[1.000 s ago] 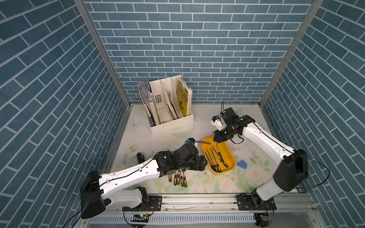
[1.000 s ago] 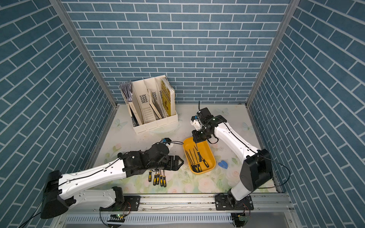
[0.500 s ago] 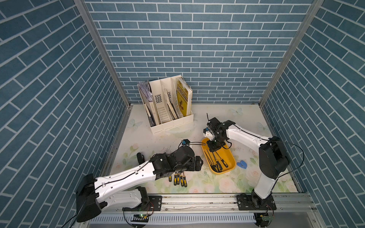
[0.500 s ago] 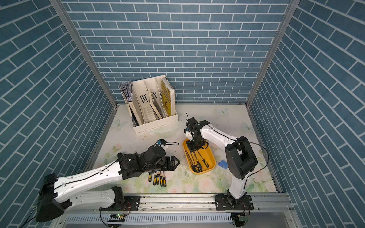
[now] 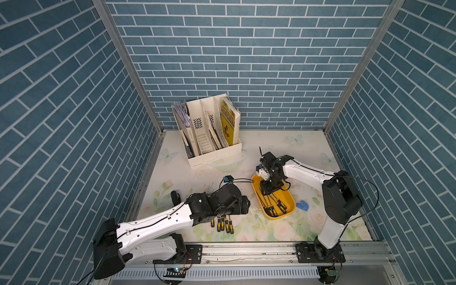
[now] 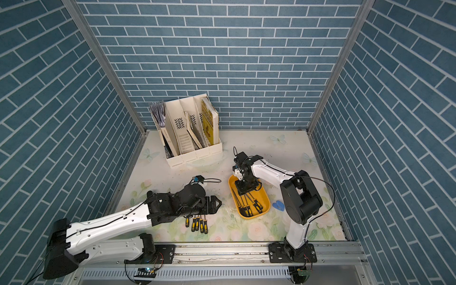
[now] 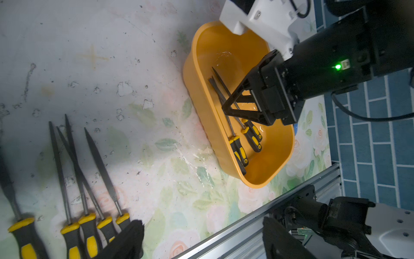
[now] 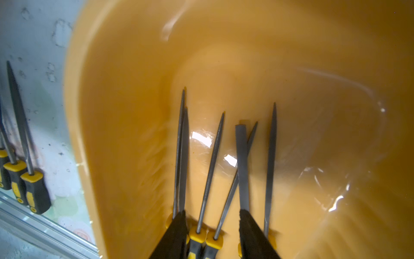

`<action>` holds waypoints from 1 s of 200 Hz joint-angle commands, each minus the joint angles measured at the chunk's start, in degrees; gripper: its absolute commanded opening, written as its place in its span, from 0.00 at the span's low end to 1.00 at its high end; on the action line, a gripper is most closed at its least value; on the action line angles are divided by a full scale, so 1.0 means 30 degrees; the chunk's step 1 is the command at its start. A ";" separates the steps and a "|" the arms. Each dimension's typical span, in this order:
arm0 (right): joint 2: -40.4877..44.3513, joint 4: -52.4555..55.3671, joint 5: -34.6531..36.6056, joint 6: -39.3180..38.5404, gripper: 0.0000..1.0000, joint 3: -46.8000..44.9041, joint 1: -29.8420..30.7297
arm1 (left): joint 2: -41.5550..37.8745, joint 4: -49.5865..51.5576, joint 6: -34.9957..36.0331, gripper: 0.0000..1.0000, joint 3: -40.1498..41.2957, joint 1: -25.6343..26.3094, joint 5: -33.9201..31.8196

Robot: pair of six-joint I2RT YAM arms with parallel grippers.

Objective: Put the file tool into the storage box
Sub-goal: Place the file tool in the storage box, then pick up the file tool from the center of the board.

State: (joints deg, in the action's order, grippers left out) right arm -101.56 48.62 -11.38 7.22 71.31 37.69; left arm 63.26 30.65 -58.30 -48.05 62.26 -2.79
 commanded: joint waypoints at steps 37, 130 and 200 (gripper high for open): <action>0.3029 -0.0563 -0.0386 0.1285 0.45 0.0892 -0.0098 | -0.0408 0.5668 -0.1651 0.83 0.0876 -0.0095 -0.1604; 0.4545 -0.2038 -0.1463 0.2322 0.42 -0.0594 0.0439 | 0.0328 0.6542 -0.2430 0.66 0.3670 -0.1760 -0.2032; 0.4636 -0.2729 -0.1712 0.2338 0.40 -0.1299 0.0766 | 0.1720 0.4659 -0.0524 0.55 0.4205 -0.3492 -0.0923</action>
State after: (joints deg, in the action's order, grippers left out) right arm -88.27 41.54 -15.70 13.26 67.72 39.55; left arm 66.30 47.11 -63.05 -35.75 52.64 -6.96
